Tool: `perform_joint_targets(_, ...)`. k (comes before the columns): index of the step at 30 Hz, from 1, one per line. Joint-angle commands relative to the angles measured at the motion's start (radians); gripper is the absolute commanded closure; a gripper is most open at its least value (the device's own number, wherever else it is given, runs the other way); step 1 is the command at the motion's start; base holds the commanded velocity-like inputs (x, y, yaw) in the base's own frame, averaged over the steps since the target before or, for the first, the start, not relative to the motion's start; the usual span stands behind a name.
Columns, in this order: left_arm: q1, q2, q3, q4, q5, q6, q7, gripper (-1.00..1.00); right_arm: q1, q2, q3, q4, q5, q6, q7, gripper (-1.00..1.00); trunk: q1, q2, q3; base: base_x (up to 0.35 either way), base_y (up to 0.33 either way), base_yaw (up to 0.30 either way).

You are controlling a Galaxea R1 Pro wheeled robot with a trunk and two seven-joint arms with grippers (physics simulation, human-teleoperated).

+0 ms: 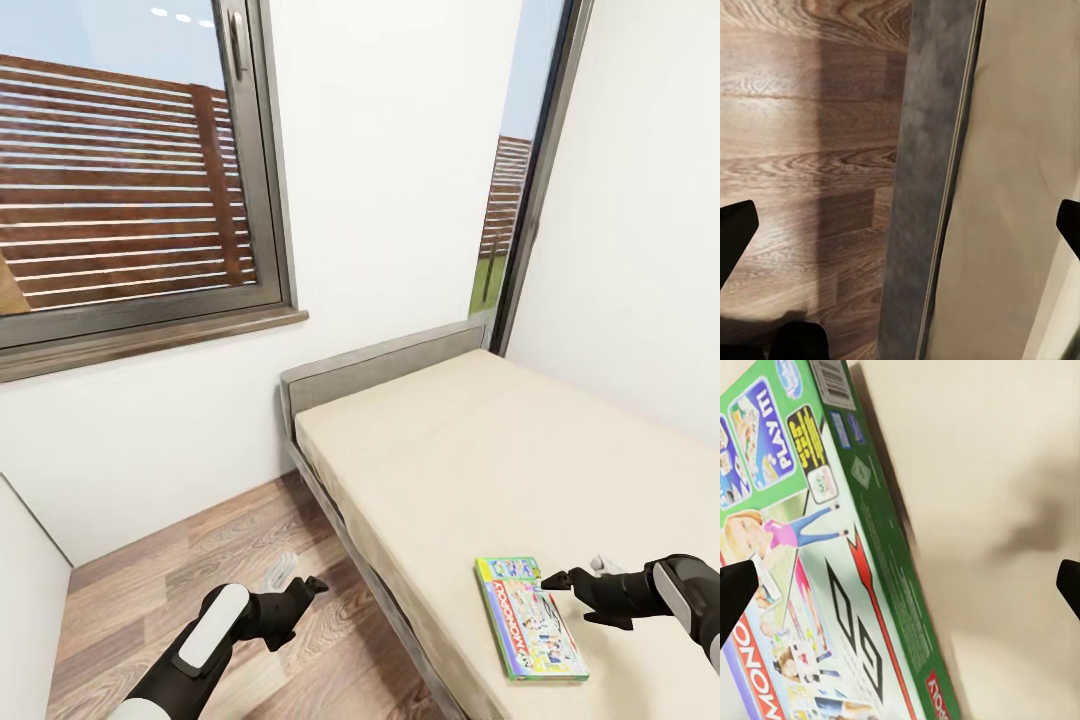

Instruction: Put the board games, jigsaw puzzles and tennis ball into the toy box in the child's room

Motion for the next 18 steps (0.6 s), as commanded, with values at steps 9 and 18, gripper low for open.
perform_joint_targets(9, 0.0, 0.0, -0.001, -0.003, 0.011, 0.0, 0.01, -1.0, 0.0, 0.0, -0.002, 0.0, -0.008, 0.007, -0.004, -1.0, 0.0, 0.0, -0.001, 0.0, 0.0, 0.0)
perform_joint_targets(18, 0.0, 0.0, -0.001, -0.004, 0.011, 0.0, 0.01, -1.0, 0.0, 0.0, -0.002, 0.0, -0.008, 0.007, -0.004, -1.0, 0.0, 0.0, -0.001, 0.0, 0.0, 0.003)
